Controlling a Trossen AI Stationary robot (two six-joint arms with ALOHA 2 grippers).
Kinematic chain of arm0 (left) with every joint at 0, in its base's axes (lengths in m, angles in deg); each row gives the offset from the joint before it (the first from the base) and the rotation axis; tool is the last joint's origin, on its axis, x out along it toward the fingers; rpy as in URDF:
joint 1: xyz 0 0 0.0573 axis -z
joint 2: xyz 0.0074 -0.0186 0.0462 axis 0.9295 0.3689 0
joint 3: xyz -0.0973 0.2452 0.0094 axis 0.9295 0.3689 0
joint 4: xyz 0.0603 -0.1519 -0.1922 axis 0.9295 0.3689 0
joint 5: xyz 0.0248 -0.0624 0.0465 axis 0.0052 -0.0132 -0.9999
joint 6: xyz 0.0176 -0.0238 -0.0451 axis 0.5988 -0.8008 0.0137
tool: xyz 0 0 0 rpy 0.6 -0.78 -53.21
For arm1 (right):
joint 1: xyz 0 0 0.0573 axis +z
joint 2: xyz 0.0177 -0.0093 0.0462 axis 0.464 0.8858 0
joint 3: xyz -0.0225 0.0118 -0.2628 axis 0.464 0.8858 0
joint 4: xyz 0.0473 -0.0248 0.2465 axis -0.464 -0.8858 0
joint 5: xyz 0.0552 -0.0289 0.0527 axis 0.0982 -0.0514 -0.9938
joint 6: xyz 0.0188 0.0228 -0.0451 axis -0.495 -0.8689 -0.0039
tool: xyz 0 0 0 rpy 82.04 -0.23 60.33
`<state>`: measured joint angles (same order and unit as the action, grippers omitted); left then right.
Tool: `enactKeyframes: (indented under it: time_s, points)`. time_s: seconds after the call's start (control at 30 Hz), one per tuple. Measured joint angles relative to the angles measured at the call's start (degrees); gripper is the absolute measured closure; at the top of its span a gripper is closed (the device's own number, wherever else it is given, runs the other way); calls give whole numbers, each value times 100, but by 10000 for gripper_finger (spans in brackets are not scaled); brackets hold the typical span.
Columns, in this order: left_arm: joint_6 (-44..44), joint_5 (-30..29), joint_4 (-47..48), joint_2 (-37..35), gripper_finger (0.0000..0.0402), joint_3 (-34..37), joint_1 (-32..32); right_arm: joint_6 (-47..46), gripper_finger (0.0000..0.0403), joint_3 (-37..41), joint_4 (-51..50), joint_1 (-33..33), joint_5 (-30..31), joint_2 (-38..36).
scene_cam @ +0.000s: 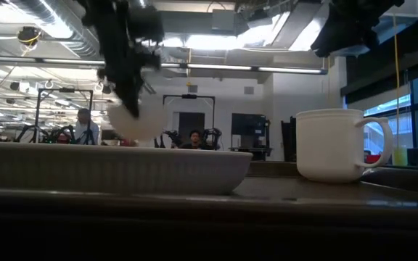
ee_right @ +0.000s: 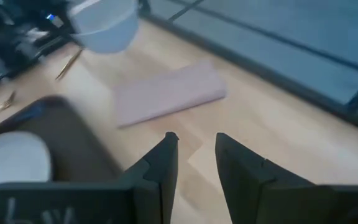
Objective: Set up tray
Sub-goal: Put the white bowl on top of the white plate on the brown serving tray
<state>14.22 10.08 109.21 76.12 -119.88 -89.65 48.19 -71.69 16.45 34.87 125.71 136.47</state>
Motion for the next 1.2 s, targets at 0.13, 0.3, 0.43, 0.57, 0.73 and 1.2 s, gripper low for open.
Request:
enactKeyframes:
  time_s: [0.13, 0.3, 0.43, 0.57, 0.73, 1.2]
  points:
    - [-100, 772, -24, -500, 397, -468, 378, -230, 293, 0, 304, -13, 318, 2]
    - [-347, 1374, 15, -812, 397, -736, 1035, -304, 293, 0, 992, -59, 331, 23]
    - [-684, 1360, 4, -833, 397, -766, 1736, -303, 293, 0, 1265, -59, 481, 62]
    - [-994, 1297, -18, -718, 398, -779, 2543, -310, 293, 0, 1385, -59, 633, 164]
    - [-1055, 847, -29, -498, 398, -779, 3422, -321, 293, 0, 1400, -132, 638, 395]
    - [-1430, 37, -68, 657, 398, -777, 4667, -321, 293, 0, 1401, -310, 521, 836]
